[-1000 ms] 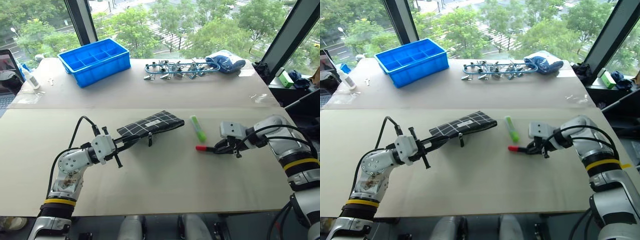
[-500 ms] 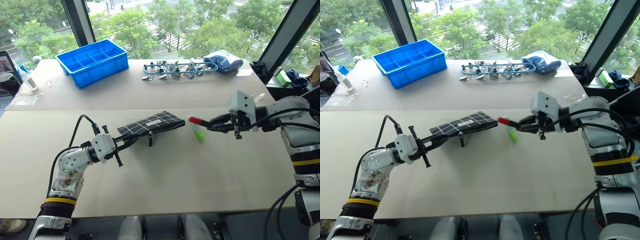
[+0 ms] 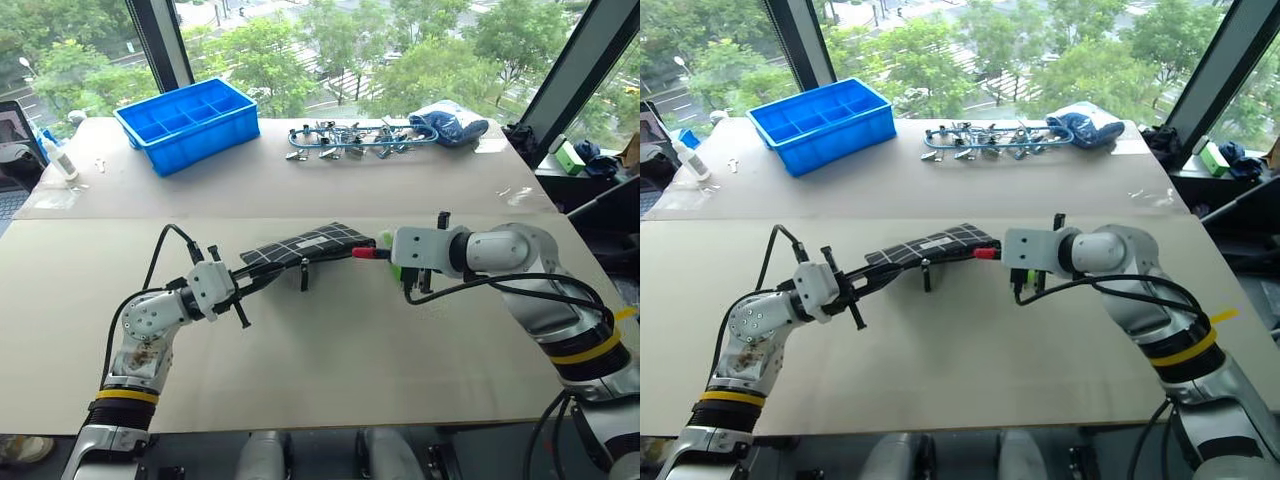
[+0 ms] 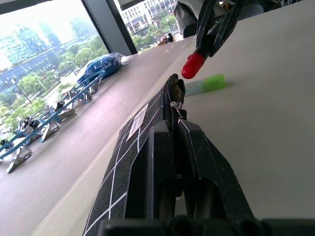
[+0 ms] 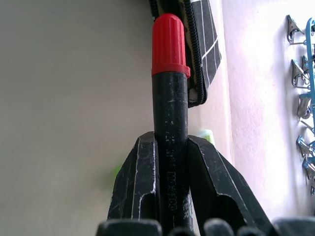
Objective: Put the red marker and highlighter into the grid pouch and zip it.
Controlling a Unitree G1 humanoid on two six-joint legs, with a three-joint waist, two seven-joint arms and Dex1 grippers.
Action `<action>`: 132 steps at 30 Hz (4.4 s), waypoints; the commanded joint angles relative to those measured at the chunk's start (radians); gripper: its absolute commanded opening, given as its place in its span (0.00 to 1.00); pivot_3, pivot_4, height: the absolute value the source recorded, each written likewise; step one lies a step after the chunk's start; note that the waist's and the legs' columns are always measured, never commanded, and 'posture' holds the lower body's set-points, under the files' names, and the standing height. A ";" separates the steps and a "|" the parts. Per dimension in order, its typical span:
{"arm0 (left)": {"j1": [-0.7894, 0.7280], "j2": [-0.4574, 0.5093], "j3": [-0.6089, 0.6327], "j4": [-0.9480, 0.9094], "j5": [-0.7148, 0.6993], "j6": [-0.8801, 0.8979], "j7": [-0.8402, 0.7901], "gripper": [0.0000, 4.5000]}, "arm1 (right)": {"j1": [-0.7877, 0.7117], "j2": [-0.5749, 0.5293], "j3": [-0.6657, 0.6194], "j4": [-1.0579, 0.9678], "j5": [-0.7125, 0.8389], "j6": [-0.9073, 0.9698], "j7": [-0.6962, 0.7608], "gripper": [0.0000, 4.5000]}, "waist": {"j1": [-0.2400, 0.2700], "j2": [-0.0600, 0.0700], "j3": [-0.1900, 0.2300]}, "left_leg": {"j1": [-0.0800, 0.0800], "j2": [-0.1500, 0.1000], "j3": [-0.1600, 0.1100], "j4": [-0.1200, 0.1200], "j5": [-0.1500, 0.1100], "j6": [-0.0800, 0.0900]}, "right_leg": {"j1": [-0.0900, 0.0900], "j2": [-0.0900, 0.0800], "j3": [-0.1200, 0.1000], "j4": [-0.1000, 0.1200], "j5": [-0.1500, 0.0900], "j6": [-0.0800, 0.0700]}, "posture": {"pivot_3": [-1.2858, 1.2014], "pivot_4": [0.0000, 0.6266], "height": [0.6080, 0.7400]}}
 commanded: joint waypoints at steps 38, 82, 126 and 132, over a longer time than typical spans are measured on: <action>-0.047 -0.020 -0.013 0.029 0.000 -0.024 -0.021 0.00 | -0.081 0.259 0.118 0.423 -0.087 -0.734 -0.353 0.33 | -0.018 0.000 0.000 | 0.001 0.000 0.000 -0.001 0.003 -0.005 | 0.001 0.000 0.000 0.000 0.000 0.000 | 0.52 0.24 1.00; -0.020 -0.021 -0.011 0.011 0.005 -0.025 0.001 0.00 | 0.004 0.228 -0.136 0.295 0.324 0.463 -0.335 0.60 | -0.018 0.000 0.000 | 0.000 0.000 -0.001 -0.001 0.000 0.000 | 0.000 0.000 0.000 0.000 0.000 0.000 | 0.52 0.24 1.00; -0.044 -0.039 -0.026 0.040 0.020 -0.044 -0.012 0.00 | 0.033 -0.081 -0.049 0.121 0.077 -0.333 -0.066 0.22 | -0.011 0.001 0.001 | 0.000 -0.001 0.000 -0.001 -0.001 0.002 | 0.001 -0.001 0.001 -0.003 0.000 0.002 | 0.52 0.24 1.00; -0.049 -0.042 -0.031 0.043 0.021 -0.044 -0.019 0.00 | -0.037 -0.005 0.003 0.185 -0.002 -0.402 -0.101 0.22 | -0.011 0.001 0.001 | 0.001 0.000 0.000 0.000 -0.001 0.002 | 0.001 0.000 0.001 -0.002 0.001 0.002 | 0.52 0.24 1.00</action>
